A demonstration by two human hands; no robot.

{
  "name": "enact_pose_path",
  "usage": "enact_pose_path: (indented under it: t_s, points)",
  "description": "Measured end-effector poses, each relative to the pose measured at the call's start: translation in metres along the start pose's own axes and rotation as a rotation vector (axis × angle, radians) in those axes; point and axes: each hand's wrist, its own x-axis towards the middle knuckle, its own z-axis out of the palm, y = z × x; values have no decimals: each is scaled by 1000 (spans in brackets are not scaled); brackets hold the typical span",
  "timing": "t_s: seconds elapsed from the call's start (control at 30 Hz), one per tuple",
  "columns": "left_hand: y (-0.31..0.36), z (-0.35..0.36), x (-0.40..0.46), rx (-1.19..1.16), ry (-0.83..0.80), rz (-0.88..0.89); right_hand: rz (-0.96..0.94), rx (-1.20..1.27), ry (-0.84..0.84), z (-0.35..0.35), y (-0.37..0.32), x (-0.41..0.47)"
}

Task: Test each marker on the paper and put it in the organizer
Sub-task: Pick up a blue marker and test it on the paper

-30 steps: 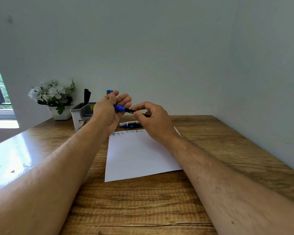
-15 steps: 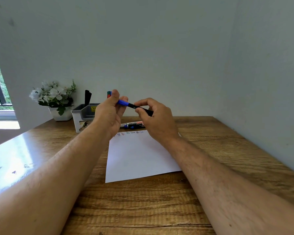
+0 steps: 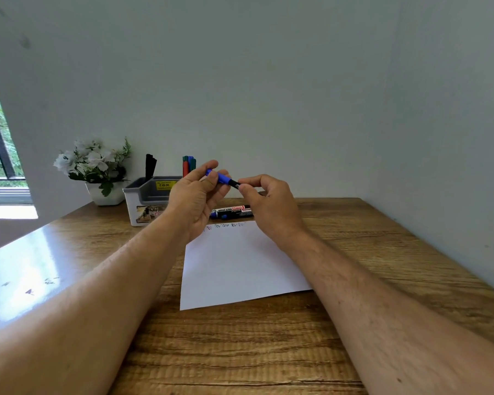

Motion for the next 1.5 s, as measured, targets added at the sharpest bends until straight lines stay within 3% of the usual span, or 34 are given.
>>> enact_pose_path:
  t_s: [0.2,0.3,0.5,0.67,0.9,1.17,1.5]
  points:
    - [-2,2,-5,49,-46,-7,198,163,-50,1,4,2]
    - [-8,10,-10,132,-122,-29,196,149,-75,7,1,0]
    - [-9,4,-8,224,-42,-1,118,37,-137,12,0,-8]
    - [10,-5,-7,354,93,186,28,-134,-140,17,-12,-12]
    - [64,-30,4,782,315,554,-85,-375,-258,49,-38,-5]
    - [87,-62,32,969,416,671,31,-409,-389,81,-24,-18]
    - [85,-75,60,992,563,888,76,-424,-489,90,-20,-19]
